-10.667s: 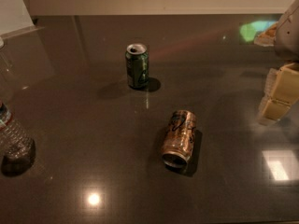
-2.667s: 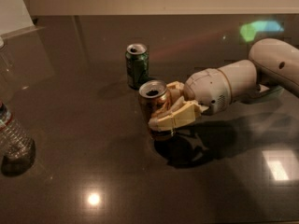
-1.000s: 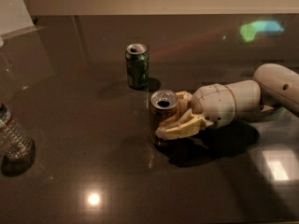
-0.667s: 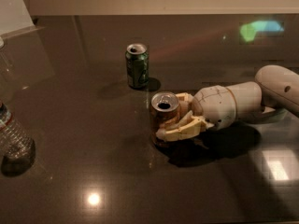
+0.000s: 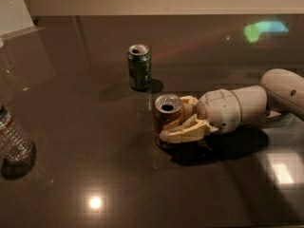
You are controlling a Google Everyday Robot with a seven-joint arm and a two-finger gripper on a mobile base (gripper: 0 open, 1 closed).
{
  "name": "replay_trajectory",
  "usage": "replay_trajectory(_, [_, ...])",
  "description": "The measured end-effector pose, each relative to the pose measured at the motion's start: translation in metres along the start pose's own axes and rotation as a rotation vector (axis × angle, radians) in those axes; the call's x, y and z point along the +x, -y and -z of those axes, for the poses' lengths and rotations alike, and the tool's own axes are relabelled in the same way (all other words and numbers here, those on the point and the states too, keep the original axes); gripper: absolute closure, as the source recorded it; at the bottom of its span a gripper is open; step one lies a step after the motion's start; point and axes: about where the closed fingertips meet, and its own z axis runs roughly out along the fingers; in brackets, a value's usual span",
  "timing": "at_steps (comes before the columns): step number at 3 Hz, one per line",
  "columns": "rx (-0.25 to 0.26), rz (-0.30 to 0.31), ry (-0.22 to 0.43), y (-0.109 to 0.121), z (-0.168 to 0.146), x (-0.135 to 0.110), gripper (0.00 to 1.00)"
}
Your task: Place orange can upright
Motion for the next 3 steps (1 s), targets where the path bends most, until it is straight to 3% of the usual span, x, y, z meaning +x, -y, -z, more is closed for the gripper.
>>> replay_trajectory(1, [-0.001,-0.024,0.008,0.0026,0.0014,0.004,0.04])
replay_trajectory(3, [-0.014,-0.026,0.02,0.0035,0.0027,0.0044,0.0])
